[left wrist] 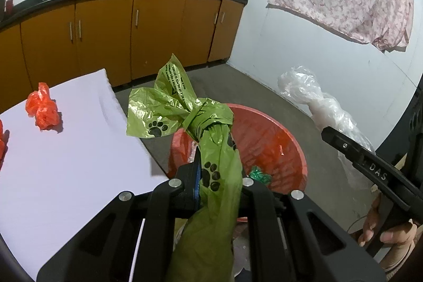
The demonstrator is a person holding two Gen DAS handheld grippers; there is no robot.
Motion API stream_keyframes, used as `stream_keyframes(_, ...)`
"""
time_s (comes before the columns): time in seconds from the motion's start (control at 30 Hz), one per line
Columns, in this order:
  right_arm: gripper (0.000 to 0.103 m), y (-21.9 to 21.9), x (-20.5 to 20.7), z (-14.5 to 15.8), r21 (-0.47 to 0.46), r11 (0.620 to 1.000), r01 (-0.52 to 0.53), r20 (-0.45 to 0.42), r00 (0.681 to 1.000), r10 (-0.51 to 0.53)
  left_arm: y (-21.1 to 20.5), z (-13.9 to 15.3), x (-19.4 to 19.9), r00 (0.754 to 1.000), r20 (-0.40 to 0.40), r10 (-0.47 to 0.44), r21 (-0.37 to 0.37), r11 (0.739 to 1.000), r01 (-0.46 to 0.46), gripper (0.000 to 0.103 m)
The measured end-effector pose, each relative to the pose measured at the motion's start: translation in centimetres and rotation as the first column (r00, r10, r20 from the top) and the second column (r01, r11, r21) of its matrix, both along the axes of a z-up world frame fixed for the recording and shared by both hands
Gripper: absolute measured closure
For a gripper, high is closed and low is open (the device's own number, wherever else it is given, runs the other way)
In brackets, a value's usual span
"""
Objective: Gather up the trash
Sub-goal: 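Carry the paw-print bag and white bag over the orange basket with both tools, then open the left tool over the basket while the right tool releases the white bag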
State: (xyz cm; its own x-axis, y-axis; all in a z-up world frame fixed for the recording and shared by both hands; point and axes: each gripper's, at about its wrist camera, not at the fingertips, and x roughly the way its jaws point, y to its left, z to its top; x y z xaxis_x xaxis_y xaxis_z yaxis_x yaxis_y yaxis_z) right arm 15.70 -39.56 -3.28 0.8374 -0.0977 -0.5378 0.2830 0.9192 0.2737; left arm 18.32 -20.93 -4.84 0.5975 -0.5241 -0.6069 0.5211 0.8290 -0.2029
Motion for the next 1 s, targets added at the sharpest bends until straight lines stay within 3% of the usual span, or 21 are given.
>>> stream_keyframes(0.8, 0.073, -2.0, 3.3, -2.2, 0.027, 0.999, 0.021, -0.027, 0.999, -0.02, -4.9, -3.1, 2.5, 0.992, -0.077, -0.101, 0.033, 0.994, 0.103, 0.091)
stream_keyframes(0.93, 0.068, -2.6, 3.7, -2.4, 0.055, 0.998, 0.024, -0.017, 1.0, -0.023, -5.5, -3.5, 2.9, 0.989, -0.092, -0.113, 0.036, 0.993, 0.117, 0.09)
stream_keyframes(1.0, 0.063, -2.7, 3.6, -2.5, 0.06, 0.998, 0.025, -0.014, 1.0, -0.024, -5.5, -3.8, 3.3, 0.987, -0.108, -0.12, 0.032, 0.992, 0.124, 0.085)
